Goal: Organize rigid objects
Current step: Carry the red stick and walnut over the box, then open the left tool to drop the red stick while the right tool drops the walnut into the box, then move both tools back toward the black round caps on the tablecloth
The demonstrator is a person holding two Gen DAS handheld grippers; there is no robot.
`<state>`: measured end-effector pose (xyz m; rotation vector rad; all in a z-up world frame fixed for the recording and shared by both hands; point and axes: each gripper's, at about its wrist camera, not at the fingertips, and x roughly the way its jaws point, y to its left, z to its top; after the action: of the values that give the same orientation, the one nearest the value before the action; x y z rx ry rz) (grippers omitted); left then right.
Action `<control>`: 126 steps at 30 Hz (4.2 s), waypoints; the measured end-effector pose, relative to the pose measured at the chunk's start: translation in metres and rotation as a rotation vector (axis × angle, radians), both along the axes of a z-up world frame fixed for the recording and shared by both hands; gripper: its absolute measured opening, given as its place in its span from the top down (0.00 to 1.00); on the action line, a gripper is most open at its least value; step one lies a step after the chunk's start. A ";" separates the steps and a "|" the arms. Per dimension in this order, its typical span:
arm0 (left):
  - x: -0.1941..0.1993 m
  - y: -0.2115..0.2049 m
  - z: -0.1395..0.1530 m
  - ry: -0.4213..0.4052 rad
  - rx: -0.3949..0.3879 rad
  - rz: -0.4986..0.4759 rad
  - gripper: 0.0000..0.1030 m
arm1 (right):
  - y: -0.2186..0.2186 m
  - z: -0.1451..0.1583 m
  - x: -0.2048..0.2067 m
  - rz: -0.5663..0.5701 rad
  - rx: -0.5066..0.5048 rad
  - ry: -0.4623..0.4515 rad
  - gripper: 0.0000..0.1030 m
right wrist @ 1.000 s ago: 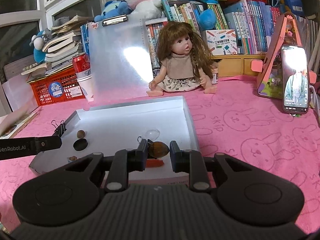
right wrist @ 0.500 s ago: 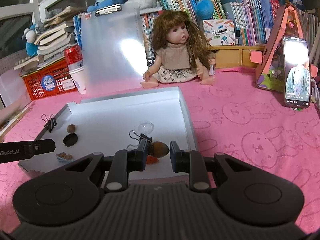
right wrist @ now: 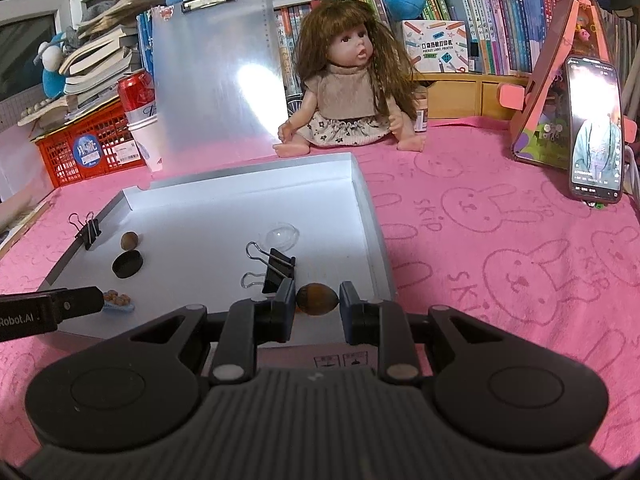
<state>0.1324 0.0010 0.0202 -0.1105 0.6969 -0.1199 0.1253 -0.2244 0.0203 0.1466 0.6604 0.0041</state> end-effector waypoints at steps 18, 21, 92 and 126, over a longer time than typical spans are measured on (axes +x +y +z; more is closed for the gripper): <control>-0.003 -0.005 -0.002 -0.009 0.016 -0.011 0.50 | -0.001 0.001 0.000 -0.016 0.001 0.001 0.52; -0.006 -0.005 0.001 -0.023 0.016 -0.008 0.41 | -0.001 0.001 -0.001 -0.017 0.005 0.001 0.48; -0.129 -0.027 -0.007 -0.094 0.052 -0.243 0.37 | 0.001 0.008 -0.106 0.074 -0.108 -0.143 0.16; -0.115 -0.059 -0.033 -0.121 0.095 -0.236 0.64 | 0.012 -0.011 -0.117 0.192 -0.163 -0.098 0.16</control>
<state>0.0179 -0.0575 -0.0124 0.0698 0.5920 -0.3169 0.0081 -0.2127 0.0097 -0.0739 0.5722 0.1413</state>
